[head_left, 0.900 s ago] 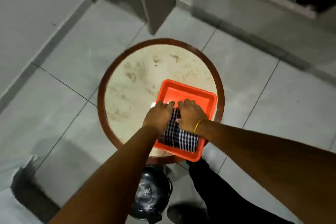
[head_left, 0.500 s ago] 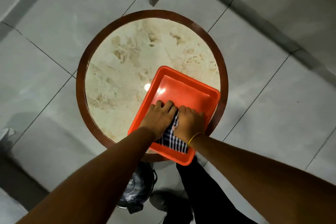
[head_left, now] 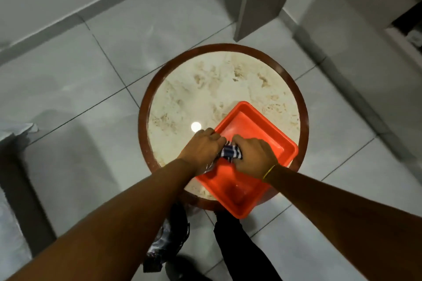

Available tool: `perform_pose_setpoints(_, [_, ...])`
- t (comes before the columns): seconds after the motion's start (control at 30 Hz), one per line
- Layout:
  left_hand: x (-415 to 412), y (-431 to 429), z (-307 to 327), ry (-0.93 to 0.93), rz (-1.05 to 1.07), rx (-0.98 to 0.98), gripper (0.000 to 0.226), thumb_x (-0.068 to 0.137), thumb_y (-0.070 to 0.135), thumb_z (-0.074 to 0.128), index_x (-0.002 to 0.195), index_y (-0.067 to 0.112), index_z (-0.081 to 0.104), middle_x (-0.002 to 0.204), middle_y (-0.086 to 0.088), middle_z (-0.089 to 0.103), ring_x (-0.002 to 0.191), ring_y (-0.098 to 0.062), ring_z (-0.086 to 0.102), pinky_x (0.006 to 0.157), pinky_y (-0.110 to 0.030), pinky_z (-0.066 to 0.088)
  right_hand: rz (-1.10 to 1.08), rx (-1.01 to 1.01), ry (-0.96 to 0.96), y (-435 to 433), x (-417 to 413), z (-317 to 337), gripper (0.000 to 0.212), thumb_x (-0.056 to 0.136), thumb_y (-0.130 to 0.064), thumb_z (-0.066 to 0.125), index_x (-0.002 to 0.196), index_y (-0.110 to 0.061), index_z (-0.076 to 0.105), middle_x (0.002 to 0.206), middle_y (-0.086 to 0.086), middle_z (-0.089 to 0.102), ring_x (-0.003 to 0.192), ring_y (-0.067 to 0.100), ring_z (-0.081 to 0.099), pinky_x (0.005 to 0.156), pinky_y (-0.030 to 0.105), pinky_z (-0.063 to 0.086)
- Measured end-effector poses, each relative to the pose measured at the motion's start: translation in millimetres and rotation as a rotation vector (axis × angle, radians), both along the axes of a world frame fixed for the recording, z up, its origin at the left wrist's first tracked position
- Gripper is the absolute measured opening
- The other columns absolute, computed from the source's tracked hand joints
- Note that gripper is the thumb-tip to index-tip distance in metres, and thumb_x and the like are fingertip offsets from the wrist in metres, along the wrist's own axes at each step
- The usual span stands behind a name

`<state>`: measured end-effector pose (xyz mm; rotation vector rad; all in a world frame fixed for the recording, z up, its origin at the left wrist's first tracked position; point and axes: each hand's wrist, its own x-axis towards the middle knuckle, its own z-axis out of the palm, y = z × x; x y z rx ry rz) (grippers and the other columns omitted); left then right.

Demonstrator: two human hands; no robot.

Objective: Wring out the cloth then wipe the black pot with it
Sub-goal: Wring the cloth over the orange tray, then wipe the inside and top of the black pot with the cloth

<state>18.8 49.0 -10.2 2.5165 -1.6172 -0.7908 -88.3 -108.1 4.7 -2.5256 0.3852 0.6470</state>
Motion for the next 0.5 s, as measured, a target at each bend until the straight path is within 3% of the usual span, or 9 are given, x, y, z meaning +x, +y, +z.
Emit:
perform_pose_setpoints(0.1, [24, 29, 39, 0.094, 0.189, -0.079, 0.046, 0.085, 0.013, 0.071, 0.126, 0.006, 0.051, 0.100, -0.023, 0.073, 0.089, -0.046, 0.067, 0.068, -0.045, 0.049, 0.109, 0.042, -0.060, 5, 43, 40, 0.035, 0.067, -0.027, 0.058, 0.100, -0.017, 0.056, 0.091, 0.004, 0.064, 0.087, 0.042, 0.065, 0.064, 0.042, 0.044])
perform_pose_setpoints(0.17, [39, 50, 63, 0.053, 0.229, -0.142, 0.051, 0.087, 0.022, 0.077, 0.127, 0.008, 0.049, 0.095, -0.020, 0.075, 0.082, -0.044, 0.069, 0.066, -0.043, 0.053, 0.177, 0.033, -0.089, 14, 73, 62, 0.049, 0.065, -0.030, 0.055, 0.112, -0.019, 0.058, 0.087, -0.003, 0.061, 0.083, 0.040, 0.063, 0.064, 0.041, 0.040])
perform_pose_setpoints(0.23, [52, 83, 85, -0.026, 0.269, -0.209, 0.053, 0.087, 0.021, 0.077, 0.130, 0.010, 0.048, 0.095, -0.018, 0.075, 0.082, -0.042, 0.071, 0.070, -0.044, 0.057, 0.283, 0.004, -0.105, 37, 105, 82, 0.058, 0.069, -0.034, 0.059, 0.126, -0.025, 0.060, 0.096, 0.000, 0.074, 0.088, 0.041, 0.068, 0.068, 0.040, 0.047])
perform_pose_setpoints(0.3, [62, 124, 100, -0.093, 0.353, -0.278, 0.050, 0.088, 0.022, 0.074, 0.130, 0.010, 0.051, 0.096, -0.018, 0.074, 0.080, -0.042, 0.071, 0.067, -0.042, 0.056, 0.404, -0.044, -0.114, 70, 136, 95, 0.053, 0.077, -0.029, 0.065, 0.130, -0.028, 0.066, 0.110, 0.011, 0.081, 0.100, 0.044, 0.072, 0.078, 0.047, 0.058])
perform_pose_setpoints(0.4, [62, 192, 98, -0.184, 0.470, -0.328, 0.045, 0.087, 0.031, 0.064, 0.126, 0.013, 0.051, 0.096, -0.014, 0.074, 0.075, -0.042, 0.068, 0.060, -0.038, 0.049, 0.541, -0.149, -0.225, 132, 162, 93, 0.043, 0.084, -0.021, 0.066, 0.126, -0.028, 0.072, 0.108, 0.017, 0.080, 0.102, 0.047, 0.073, 0.079, 0.045, 0.057])
perform_pose_setpoints(0.5, [42, 262, 66, -0.206, 0.572, -0.314, 0.043, 0.083, 0.038, 0.053, 0.120, 0.016, 0.047, 0.092, -0.010, 0.072, 0.070, -0.037, 0.064, 0.057, -0.032, 0.038, 0.636, -0.151, -0.308, 205, 162, 62, 0.046, 0.088, -0.019, 0.067, 0.133, -0.028, 0.071, 0.106, 0.015, 0.081, 0.098, 0.046, 0.075, 0.078, 0.045, 0.057])
